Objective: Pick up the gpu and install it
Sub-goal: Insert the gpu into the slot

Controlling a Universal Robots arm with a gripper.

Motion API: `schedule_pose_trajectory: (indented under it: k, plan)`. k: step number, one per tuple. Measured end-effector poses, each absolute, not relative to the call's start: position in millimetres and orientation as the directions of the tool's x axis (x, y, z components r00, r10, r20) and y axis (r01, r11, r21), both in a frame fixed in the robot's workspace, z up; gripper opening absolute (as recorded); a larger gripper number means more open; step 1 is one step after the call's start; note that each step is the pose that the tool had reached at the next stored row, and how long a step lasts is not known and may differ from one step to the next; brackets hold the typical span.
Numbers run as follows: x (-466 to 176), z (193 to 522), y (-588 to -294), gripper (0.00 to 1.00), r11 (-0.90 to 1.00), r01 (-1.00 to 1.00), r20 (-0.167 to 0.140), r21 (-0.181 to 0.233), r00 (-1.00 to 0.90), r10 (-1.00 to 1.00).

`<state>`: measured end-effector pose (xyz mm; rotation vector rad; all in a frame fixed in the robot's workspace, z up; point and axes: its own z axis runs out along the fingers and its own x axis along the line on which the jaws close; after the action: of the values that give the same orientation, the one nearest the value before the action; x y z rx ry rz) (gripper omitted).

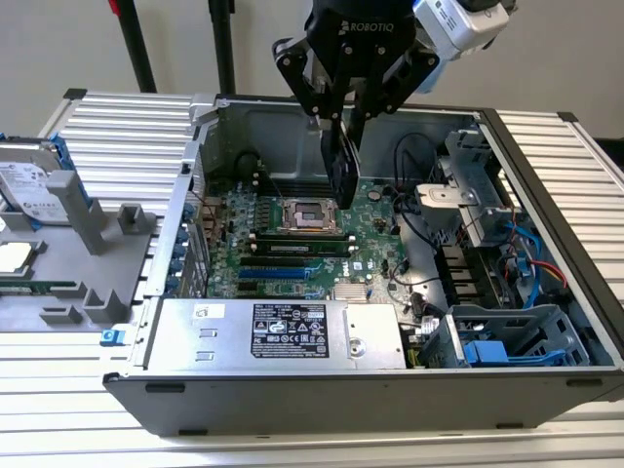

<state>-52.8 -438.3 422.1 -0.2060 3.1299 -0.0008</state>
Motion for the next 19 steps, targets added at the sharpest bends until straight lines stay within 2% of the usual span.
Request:
schedule_pose_trajectory:
  k: [19]
  plan:
    - [-52.8,422.1,-438.3,0.0,0.968,-0.249,-0.005,-0.001,-0.968,-0.249]
